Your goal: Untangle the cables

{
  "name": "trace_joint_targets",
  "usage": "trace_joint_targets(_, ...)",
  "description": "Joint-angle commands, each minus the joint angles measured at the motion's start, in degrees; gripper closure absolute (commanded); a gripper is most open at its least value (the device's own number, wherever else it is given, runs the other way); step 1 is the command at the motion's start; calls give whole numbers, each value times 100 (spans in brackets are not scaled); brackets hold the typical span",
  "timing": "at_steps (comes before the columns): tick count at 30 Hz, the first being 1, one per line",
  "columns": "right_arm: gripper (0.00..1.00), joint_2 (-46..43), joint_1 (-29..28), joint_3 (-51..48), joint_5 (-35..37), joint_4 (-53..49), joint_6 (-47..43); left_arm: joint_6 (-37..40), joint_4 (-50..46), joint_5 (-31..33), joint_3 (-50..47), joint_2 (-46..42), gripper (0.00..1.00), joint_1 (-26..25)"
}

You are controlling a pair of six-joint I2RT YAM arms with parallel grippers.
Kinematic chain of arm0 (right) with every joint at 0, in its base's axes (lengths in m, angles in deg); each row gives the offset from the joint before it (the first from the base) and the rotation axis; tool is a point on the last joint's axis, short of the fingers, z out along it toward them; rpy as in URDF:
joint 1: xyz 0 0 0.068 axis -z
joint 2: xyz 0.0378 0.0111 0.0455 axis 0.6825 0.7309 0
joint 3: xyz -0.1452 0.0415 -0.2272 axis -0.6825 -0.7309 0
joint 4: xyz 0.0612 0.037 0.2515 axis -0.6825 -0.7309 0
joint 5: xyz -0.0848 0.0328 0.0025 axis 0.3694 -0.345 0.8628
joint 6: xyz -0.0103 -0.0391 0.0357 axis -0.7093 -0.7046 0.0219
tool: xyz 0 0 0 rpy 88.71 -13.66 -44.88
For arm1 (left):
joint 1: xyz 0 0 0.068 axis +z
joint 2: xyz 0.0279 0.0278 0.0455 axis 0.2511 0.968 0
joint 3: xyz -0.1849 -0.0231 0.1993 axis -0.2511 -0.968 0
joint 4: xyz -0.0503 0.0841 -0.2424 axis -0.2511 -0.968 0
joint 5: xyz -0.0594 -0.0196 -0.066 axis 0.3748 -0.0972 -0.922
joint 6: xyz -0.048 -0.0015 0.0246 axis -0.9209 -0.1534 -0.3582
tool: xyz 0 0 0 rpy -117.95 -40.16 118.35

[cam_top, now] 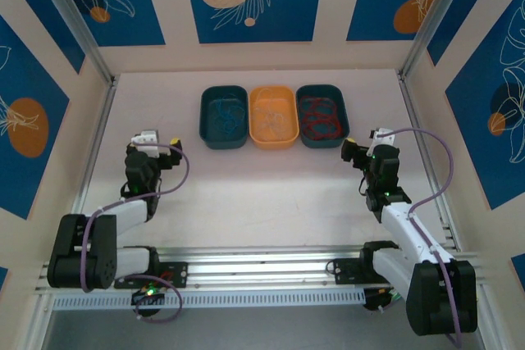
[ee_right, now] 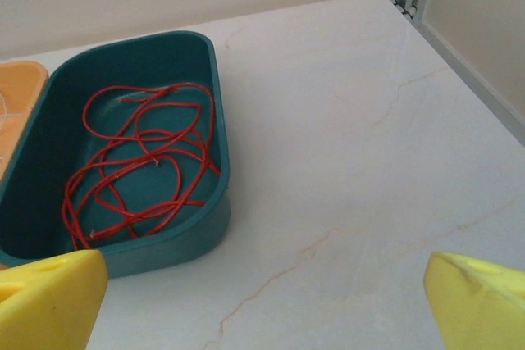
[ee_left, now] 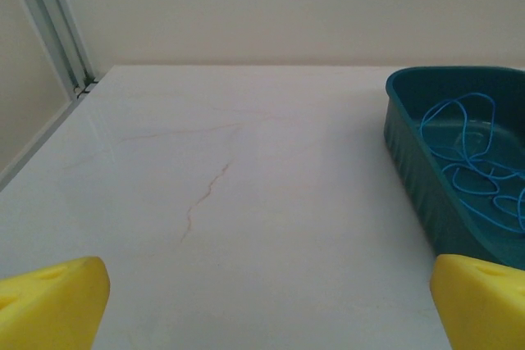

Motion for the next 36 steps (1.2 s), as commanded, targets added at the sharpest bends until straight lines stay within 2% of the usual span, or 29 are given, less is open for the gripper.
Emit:
trace_joint_targets(1, 1, 34, 35, -125, -120, 410, -101, 48, 328, -415, 3, -8, 0, 85)
trace_joint_targets(4, 1, 108, 42, -185, -158, 511, -70, 25, -114, -338, -49, -143, 0, 86)
trace_joint_targets(9, 1, 325, 44, -199, -207, 699, -89, 19, 1119, -288, -507, 446, 0, 89)
trace_joint_targets(13, 1, 455, 44, -127, -254, 743, -56, 93, 1895, -428, -488, 1195, 0, 86)
trace_joint_targets(17, 1, 519, 28, -158, -333, 870, -59, 213, 2488, -843, -362, 1938, 0, 93)
trace_joint_targets(23, 1, 882, -17, -266, -514, 1462, -105, 597, 474, -1777, 521, 1746, 0, 91)
trace_joint_targets(25, 1, 1189, -50, -294, -576, 1827, -140, 499, 746, -1721, 405, 1742, 0, 118)
trace_joint_targets(30, 1, 2117, -148, -190, -814, 2669, -366, 386, 638, -1266, 436, 1734, 0, 99)
trace_joint_targets(32, 1, 2329, -254, 57, -851, 2507, -606, 377, 658, -1262, 435, 1737, 0, 104)
trace_joint_targets(36, 1, 2858, -193, 13, -1313, 3144, -857, 384, 671, -1269, 433, 1734, 0, 104)
